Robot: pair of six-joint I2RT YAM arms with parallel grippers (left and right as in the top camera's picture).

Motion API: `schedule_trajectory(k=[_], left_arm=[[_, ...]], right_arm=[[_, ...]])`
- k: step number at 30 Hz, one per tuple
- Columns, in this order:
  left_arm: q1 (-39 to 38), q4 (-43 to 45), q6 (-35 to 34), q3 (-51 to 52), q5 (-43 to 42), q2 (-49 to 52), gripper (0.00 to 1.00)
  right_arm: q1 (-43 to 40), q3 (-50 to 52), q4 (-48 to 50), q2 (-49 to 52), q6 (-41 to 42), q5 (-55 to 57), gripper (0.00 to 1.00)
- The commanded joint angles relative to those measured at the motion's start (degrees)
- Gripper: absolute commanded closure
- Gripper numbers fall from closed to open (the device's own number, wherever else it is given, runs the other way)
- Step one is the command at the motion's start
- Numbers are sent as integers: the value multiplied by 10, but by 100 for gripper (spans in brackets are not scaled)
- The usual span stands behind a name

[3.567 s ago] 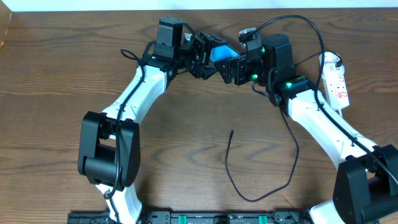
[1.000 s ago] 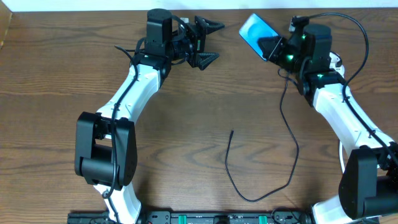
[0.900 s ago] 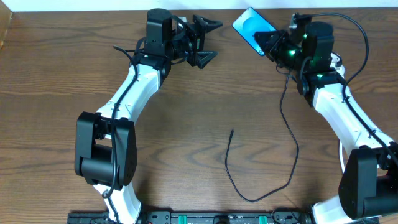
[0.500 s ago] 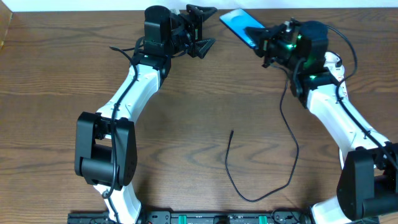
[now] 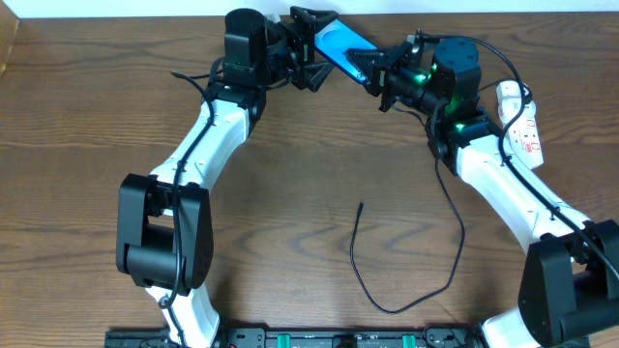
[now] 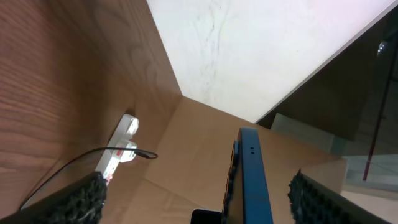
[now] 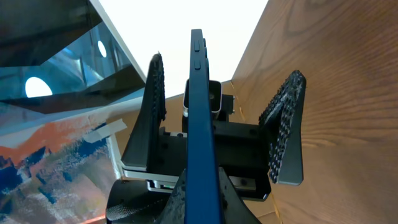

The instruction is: Plug charger to phone and switch on socket

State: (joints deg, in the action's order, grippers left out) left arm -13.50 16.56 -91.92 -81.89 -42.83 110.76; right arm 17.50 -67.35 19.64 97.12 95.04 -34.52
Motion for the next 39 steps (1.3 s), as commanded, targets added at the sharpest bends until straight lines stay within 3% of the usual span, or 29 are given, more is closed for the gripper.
schedule_trajectory(k=[1,13,39], left_arm=[[4,3,-3,-3,-11,-19,16],[4,3,-3,-3,-16,-19,52],[4,3,-3,-3,-15,-19,92]], right_arm=[[3,-8,10,-4,3,1,99],[21,-8,8,-4,-4,21,99],[21,-8,2,-4,-22,20,99]])
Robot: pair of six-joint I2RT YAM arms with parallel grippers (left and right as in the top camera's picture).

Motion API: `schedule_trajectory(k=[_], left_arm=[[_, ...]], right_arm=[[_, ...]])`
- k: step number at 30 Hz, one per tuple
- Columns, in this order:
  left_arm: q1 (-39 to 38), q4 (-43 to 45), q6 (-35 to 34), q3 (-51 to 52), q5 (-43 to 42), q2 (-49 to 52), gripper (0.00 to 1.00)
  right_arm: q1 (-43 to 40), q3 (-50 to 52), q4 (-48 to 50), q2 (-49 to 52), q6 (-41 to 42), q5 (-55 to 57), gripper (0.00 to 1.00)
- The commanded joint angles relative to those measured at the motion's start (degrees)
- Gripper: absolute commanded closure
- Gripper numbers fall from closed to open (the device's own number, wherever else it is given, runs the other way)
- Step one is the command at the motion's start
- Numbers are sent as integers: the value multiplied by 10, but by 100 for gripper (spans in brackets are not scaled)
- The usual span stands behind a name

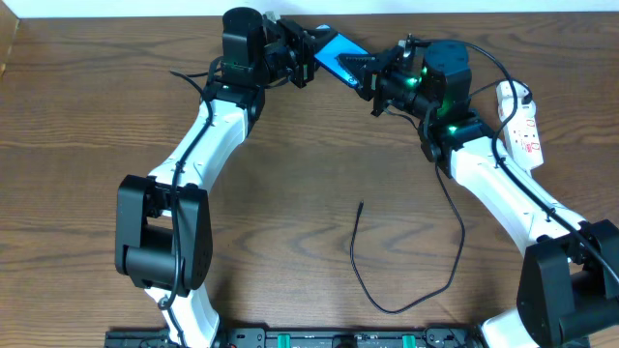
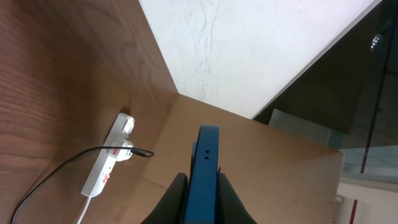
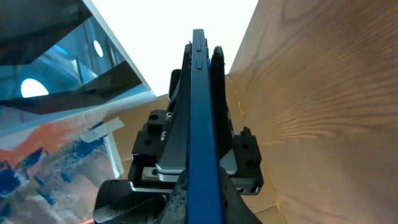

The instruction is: Plug charger to phone and switch on socket

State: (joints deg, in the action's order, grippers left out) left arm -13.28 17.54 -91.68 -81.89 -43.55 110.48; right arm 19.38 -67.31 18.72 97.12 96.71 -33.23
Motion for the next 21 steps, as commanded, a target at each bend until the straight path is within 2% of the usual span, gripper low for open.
schedule_trajectory(k=[1,7,9,11,12,13,14,15,18,21], left_arm=[[2,-7,-5,-3,-8,-16,92],[2,-7,-5,-3,-8,-16,92],[2,-7,-5,-3,-8,-16,93],[2,-7,-5,-3,-8,-16,93],[2,-7,-5,-3,-8,-16,93],[2,-7,-5,-3,-8,-16,93],[2,-7,-5,-3,-8,-16,93],[3,-7,-5,-3,-8,-16,93],[8,-7,-5,-3,-8,-16,93],[24,-7,-5,-3,-8,-16,93]], right_arm=[[2,-8,12,-4,-38,7,99],[2,-8,12,-4,-40,7,99],[2,-8,12,-4,-40,7,92],[2,-8,12,-4,-42,7,77],[2,-8,11,-4,-42,6,52],[2,-8,11,-4,-42,5,42],[2,-8,11,-4,-42,2,26],[2,-8,12,-4,-42,-2,13],[-3,-8,12,-4,-42,-9,1],[-19,-8,14,-4,-62,-33,1]])
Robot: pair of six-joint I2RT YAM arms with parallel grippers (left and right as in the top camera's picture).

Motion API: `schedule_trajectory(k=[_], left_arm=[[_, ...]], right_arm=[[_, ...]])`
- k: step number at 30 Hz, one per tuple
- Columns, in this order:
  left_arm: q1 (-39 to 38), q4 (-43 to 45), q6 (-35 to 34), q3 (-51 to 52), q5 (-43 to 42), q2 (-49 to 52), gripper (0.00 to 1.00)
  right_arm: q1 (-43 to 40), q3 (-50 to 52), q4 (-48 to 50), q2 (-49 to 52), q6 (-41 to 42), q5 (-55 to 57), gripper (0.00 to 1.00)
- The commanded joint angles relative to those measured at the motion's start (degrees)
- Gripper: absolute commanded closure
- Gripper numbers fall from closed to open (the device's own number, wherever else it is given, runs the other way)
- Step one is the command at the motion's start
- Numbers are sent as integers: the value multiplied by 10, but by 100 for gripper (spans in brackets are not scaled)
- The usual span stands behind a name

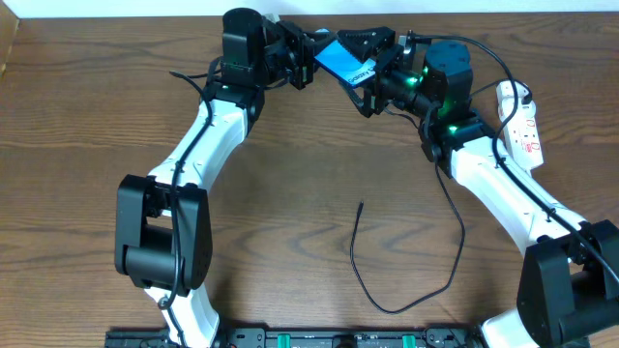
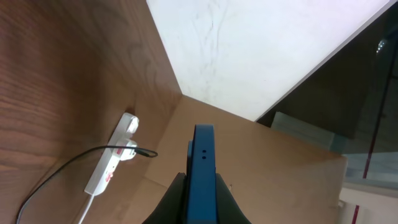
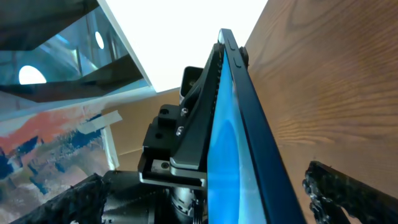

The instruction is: Plug charger to phone and switch on socket

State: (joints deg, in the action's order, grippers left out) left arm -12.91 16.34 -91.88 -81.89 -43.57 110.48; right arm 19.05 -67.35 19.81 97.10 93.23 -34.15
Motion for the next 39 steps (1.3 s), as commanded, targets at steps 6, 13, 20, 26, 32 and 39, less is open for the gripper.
schedule_trajectory(k=[6,13,20,26,32,39], left_arm=[[84,5,17,-3,-101,-16,93],[177,5,178,-3,-321,-16,93],[224,-23,260,2,-379,-16,93],[249,-41,291,4,-379,-15,93],[263,-103,345,6,-379,-15,93],[263,-164,383,6,-363,-15,93]], right_arm=[[-78,-8,42,-4,-242,-144,1],[-146,-8,39,-4,-312,-228,1],[-146,-8,-43,-4,-325,-263,1],[-130,-8,-158,-4,-388,-207,1],[-51,-9,-418,-4,-539,12,1],[30,-9,-590,-4,-558,126,1]])
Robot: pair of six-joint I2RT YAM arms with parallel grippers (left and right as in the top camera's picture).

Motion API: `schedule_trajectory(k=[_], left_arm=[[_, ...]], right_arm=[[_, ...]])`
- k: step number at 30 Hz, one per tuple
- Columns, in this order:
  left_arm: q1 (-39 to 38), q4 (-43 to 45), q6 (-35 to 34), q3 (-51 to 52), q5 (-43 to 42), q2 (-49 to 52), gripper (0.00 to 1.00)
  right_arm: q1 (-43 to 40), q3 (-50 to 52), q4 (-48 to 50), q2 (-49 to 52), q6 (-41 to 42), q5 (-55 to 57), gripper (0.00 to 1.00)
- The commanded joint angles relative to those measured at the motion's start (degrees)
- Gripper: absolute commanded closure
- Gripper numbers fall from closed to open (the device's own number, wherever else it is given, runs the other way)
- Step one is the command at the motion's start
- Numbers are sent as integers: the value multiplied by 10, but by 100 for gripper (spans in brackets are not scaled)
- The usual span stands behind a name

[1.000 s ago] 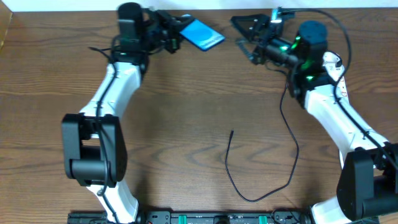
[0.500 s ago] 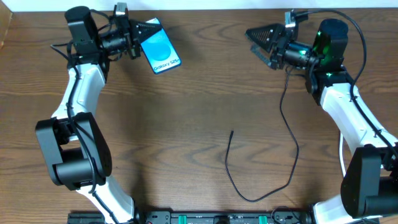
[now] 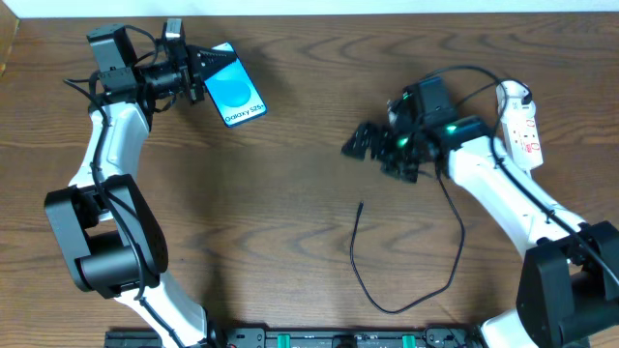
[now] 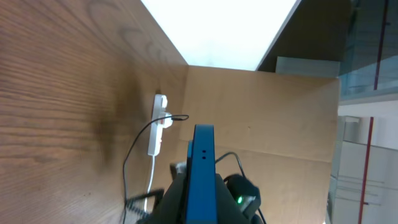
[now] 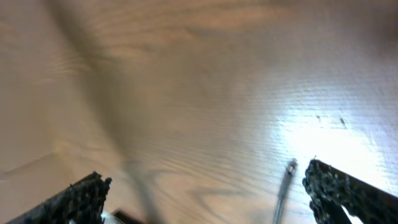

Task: Plug charger to phone and switch on socket
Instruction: 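Release the phone from the right gripper and move right gripper toward cable, then lower the right gripper onto the black cable's connector end and grasp it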

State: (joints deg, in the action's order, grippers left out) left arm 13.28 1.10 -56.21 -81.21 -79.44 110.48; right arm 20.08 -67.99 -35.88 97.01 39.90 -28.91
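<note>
My left gripper (image 3: 200,70) is shut on the blue phone (image 3: 235,97), holding it at the back left with its screen showing in the overhead view. The left wrist view shows the phone edge-on (image 4: 202,158) between the fingers. My right gripper (image 3: 373,155) hangs open right of centre with nothing in it. The black charger cable (image 3: 406,300) lies in a loop, its free plug (image 3: 361,205) just below the right gripper. In the right wrist view the plug (image 5: 286,180) lies near the right finger (image 5: 348,196). The white socket strip (image 3: 522,121) lies at the back right.
The cable runs from the socket strip (image 4: 158,124) under my right arm. Brown wooden table (image 3: 290,193) with its back edge against a white wall. A cardboard wall stands beyond the table's right edge in the left wrist view.
My left gripper has moved from the back centre to the back left with the phone in it. The right gripper, still open, has come away from the phone and now hangs near the cable's plug.
First my right gripper held the phone edge-up at the back centre with the left gripper open around it. Then both were shut on it. Then the right had opened, leaving the phone in the left. Now the left holds it at the back left.
</note>
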Motion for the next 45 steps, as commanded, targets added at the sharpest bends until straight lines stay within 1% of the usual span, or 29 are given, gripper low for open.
schedule_trajectory(k=[1,4,8,11,12,13,14,15,16,18,21,24,25,28,31,34,36,41,45], left_arm=[[1,-15,29,-1,-5,-15,93],[1,-24,37,-1,-5,-15,93],[1,-24,37,0,-5,-15,93],[1,-39,51,2,-5,-15,93],[1,-43,52,2,-5,-15,93],[1,-44,52,2,-5,-15,93],[1,-44,52,2,-5,-15,93],[1,-43,52,2,-5,-15,93],[1,-44,52,2,-5,-15,93],[1,-43,52,2,-5,-15,93],[1,-43,52,2,-5,-15,93],[1,-44,52,2,-5,-15,93],[1,-44,52,2,-5,-15,93],[1,-49,52,2,-5,-15,93],[1,-50,52,3,-5,-15,93],[1,-50,52,3,-5,-15,93],[1,-50,52,3,-5,-15,93],[1,-50,52,3,-5,-15,93],[1,-50,52,3,-5,-15,93]], right_arm=[[32,-2,-79,-3,-11,80,1],[47,-2,-118,-3,-7,75,1],[70,-2,-90,-3,-18,60,1],[78,-2,-82,-3,15,58,1],[78,-2,-72,-3,40,59,3],[78,-2,-70,-3,46,61,7],[81,-2,-70,-3,59,72,12],[84,-1,-74,-3,69,81,13],[87,-1,-78,-3,78,86,13],[100,4,-108,-2,133,117,12],[113,5,-115,5,141,123,7],[126,5,-117,17,141,123,5],[132,5,-123,37,148,123,4],[132,5,-132,66,171,122,4],[129,5,-124,100,171,85,6],[123,5,-120,109,168,78,6],[123,5,-115,109,167,87,6],[122,5,-97,110,169,161,6],[122,5,-98,110,169,181,7]])
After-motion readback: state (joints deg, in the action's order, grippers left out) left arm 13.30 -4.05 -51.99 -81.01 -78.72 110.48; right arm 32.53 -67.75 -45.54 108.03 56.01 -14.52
